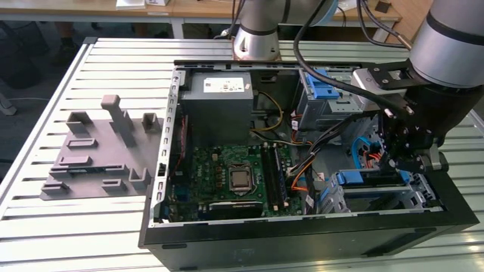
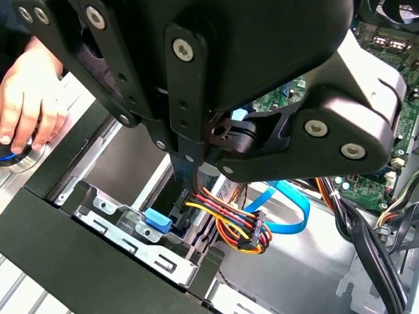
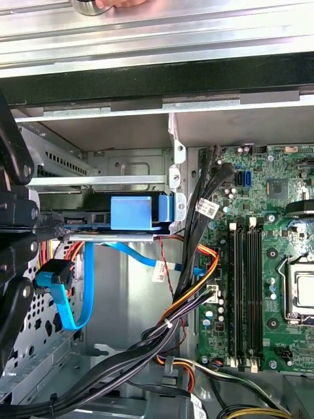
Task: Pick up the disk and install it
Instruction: 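Insert the second disk wire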
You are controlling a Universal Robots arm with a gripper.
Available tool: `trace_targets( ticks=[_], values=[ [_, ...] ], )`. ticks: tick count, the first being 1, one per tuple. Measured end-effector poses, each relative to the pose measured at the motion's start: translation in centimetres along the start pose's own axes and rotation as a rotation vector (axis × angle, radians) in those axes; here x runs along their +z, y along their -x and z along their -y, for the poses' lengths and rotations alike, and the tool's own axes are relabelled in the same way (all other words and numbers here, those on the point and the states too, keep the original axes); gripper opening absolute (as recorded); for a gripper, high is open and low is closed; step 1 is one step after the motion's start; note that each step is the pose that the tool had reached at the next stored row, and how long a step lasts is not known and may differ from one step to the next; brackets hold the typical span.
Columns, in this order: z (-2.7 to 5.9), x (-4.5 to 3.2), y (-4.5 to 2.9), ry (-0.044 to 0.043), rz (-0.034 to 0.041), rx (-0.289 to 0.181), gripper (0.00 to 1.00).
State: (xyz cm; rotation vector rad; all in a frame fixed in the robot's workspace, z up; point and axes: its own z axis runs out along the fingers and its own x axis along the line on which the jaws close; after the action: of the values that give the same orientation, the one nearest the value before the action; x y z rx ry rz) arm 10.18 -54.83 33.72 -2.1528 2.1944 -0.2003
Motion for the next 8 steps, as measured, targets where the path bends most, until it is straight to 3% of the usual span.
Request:
trace_targets(
  ticks=[8],
  values=[
    [-0.71, -0.1, -0.03, -0.0026, -0.0001, 0.0, 0.11]
  ],
)
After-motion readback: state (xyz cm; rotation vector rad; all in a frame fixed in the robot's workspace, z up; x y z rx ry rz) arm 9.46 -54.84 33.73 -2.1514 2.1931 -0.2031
